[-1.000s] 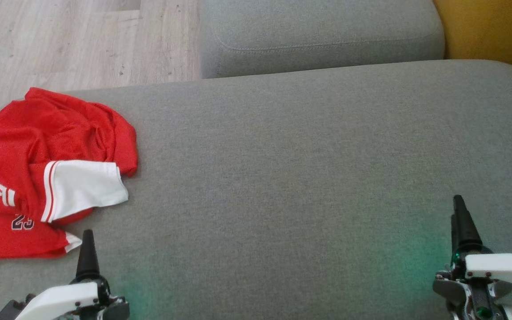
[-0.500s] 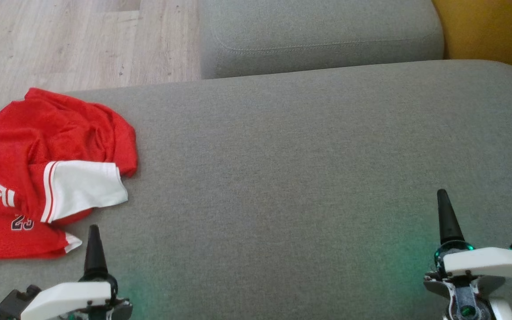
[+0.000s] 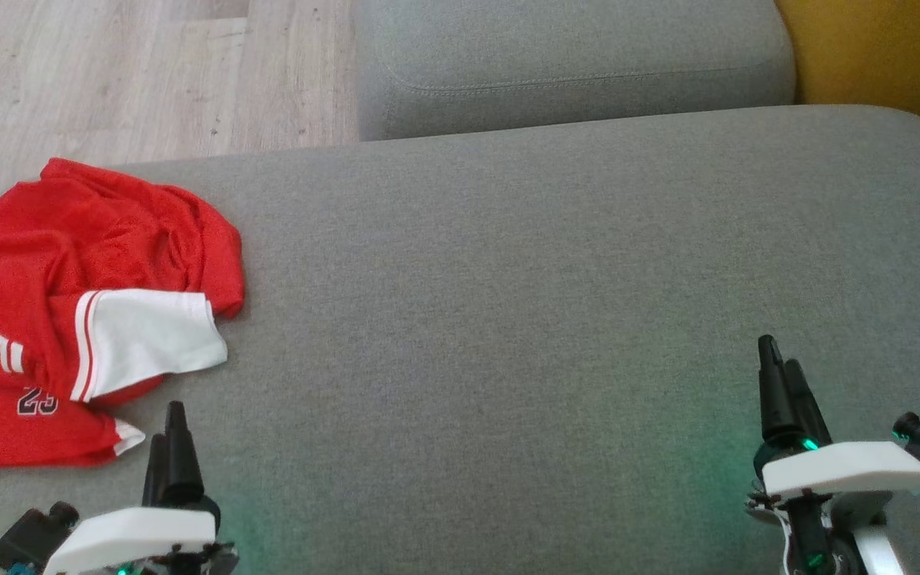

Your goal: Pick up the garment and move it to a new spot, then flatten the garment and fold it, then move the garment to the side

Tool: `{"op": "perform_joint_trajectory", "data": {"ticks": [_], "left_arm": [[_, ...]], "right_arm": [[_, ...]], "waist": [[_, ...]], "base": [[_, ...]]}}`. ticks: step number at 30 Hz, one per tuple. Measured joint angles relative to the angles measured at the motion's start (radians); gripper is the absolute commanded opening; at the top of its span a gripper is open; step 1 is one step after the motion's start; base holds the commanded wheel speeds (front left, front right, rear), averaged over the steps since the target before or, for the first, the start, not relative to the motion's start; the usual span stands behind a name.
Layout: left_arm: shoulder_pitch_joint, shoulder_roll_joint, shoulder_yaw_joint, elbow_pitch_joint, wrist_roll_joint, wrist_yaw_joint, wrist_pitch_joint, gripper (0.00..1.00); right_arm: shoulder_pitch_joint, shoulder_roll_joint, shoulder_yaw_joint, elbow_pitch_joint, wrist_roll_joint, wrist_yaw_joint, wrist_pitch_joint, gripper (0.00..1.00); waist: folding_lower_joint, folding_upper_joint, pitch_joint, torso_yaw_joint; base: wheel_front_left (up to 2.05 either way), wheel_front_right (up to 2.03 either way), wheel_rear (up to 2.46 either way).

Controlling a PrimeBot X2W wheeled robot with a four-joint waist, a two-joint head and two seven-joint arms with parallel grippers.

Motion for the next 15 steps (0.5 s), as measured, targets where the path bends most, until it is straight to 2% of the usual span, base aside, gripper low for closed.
{"op": "perform_joint_trajectory", "data": {"ticks": [15], "left_arm": [[0.003,0.022,-0.033,0.001,0.166,0.000,-0.046,1.00]], "right_arm": [[0.000,0.000,0.041,-0.017,-0.201,0.000,-0.047,1.00]], "waist": [[0.0000,0.0000,-0.004,0.000]], "base": [[0.00,0.00,0.00]]}}
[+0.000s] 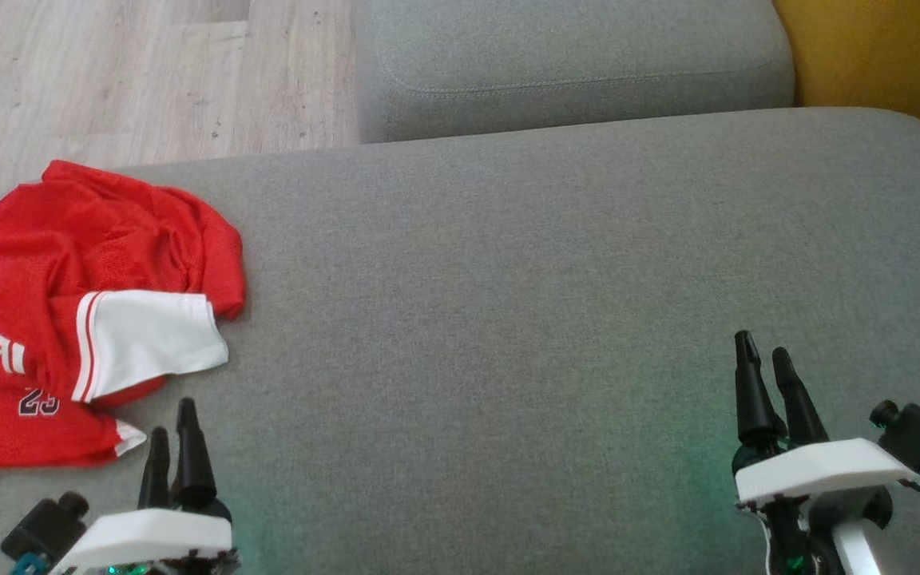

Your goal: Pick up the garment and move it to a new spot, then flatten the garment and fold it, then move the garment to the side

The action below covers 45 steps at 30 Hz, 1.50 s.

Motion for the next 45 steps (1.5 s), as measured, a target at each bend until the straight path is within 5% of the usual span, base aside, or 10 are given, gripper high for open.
{"op": "perform_joint_trajectory", "data": {"ticks": [45], "left_arm": [[0.017,0.059,-0.069,0.110,0.516,0.000,-0.130,1.00]], "right_arm": [[0.020,-0.001,-0.026,0.087,-0.548,0.000,-0.131,1.00]], "waist": [[0.0000,0.0000,-0.004,-0.008]], "base": [[0.00,0.00,0.00]]}}
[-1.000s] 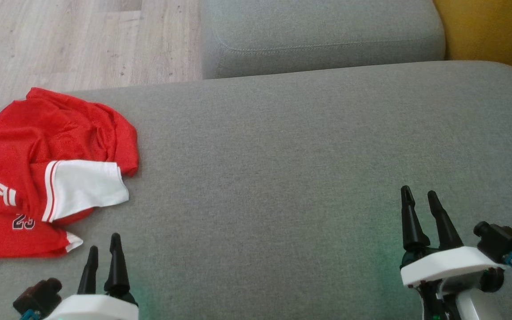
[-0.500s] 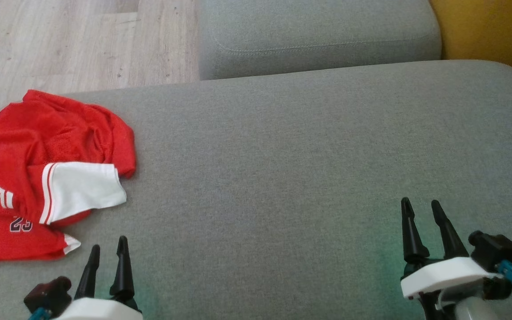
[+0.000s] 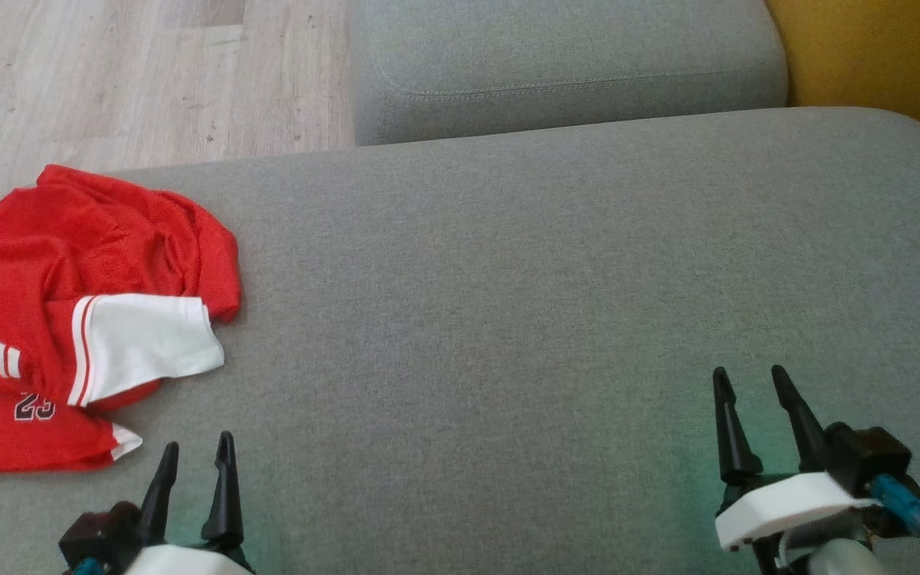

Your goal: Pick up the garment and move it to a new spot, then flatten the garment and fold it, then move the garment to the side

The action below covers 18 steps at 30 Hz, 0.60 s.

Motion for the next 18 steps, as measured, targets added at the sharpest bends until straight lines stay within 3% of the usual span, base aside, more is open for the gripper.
{"op": "perform_joint_trajectory", "data": {"ticks": [14,18], "left_arm": [[0.000,0.003,0.038,0.022,0.141,-0.001,-0.041,1.00],[0.001,0.003,0.049,0.023,0.147,-0.001,-0.041,1.00]], "right_arm": [[0.000,0.000,0.028,0.024,-0.139,0.000,-0.043,1.00],[0.000,0.000,0.019,0.053,-0.121,0.000,-0.043,1.00]], "waist": [[0.0000,0.0000,-0.003,0.003],[0.0000,0.0000,-0.003,0.004]], "base": [[0.00,0.00,0.00],[0.00,0.00,0.00]]}}
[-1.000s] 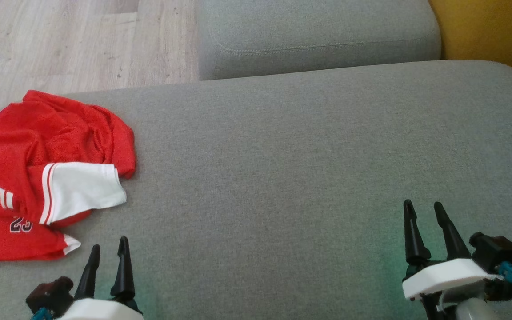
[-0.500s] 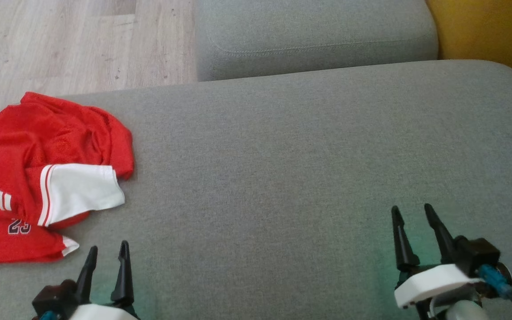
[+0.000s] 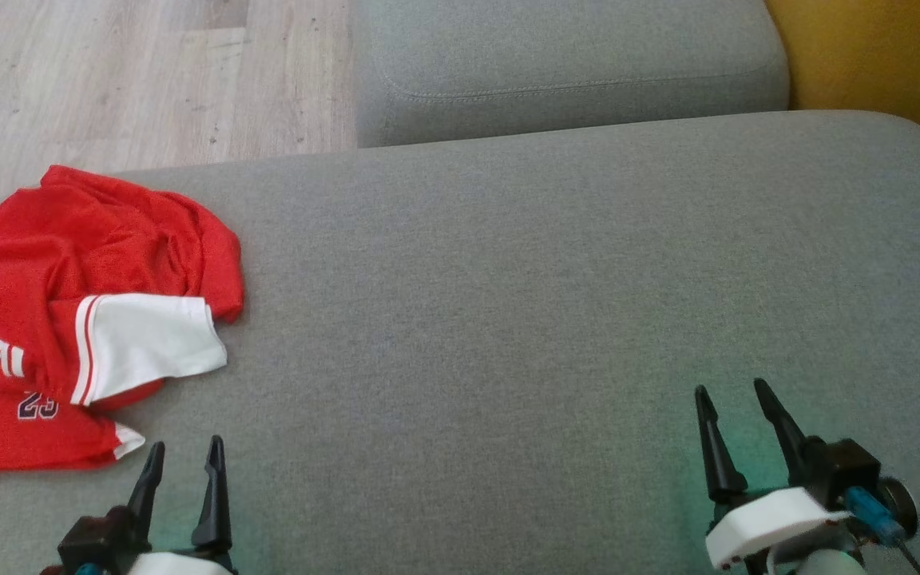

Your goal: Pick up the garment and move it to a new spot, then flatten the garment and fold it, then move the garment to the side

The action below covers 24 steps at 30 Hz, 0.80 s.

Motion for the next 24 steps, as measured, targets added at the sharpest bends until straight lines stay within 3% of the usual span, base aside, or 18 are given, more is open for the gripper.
{"op": "perform_joint_trajectory", "data": {"ticks": [6,24], "left_arm": [[0.001,-0.001,0.006,0.002,0.000,0.000,0.000,1.00],[0.002,-0.002,0.001,0.004,0.000,-0.008,0.000,1.00]], "right_arm": [[-0.001,0.000,-0.019,0.051,0.039,0.000,0.000,1.00],[-0.002,0.000,-0.018,0.040,0.024,0.000,0.000,1.00]], "waist": [[0.0000,0.0000,-0.001,0.002],[0.0000,0.0000,-0.010,0.018]], "base": [[0.00,0.00,0.00],[0.00,0.00,0.00]]}}
